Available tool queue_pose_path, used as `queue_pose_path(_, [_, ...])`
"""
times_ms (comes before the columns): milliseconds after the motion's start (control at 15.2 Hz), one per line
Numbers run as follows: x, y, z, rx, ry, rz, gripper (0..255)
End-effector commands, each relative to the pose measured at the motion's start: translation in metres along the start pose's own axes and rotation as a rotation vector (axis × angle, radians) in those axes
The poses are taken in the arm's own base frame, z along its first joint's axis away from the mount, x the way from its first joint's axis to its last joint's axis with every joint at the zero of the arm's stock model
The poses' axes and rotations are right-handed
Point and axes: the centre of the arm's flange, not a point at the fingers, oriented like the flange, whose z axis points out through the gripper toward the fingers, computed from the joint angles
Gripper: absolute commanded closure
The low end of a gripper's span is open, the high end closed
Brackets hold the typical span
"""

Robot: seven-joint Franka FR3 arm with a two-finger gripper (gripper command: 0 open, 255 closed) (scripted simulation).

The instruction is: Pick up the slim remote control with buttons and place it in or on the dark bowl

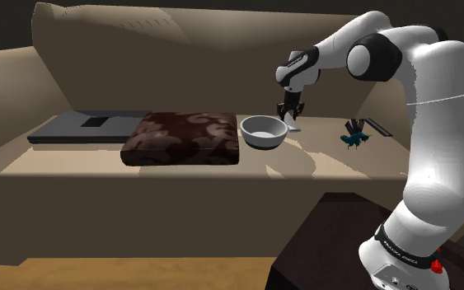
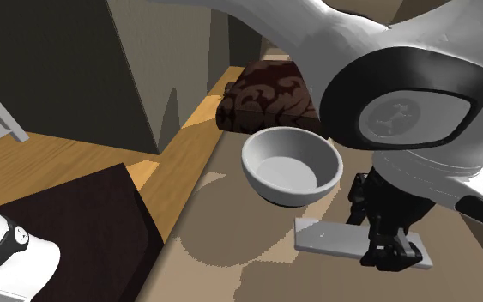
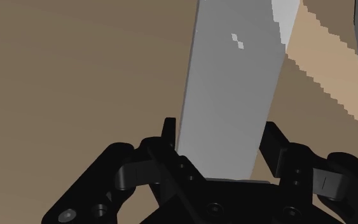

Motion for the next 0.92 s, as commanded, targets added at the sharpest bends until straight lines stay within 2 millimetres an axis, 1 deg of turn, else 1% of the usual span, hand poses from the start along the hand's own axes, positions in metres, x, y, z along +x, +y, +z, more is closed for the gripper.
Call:
queue_pose_path(0, [0.000,0.001,-0.011,0.000,0.000,0.000,255])
queue_pose_path(858, [0.000,0.004,-0.080,0.000,0.000,0.000,255])
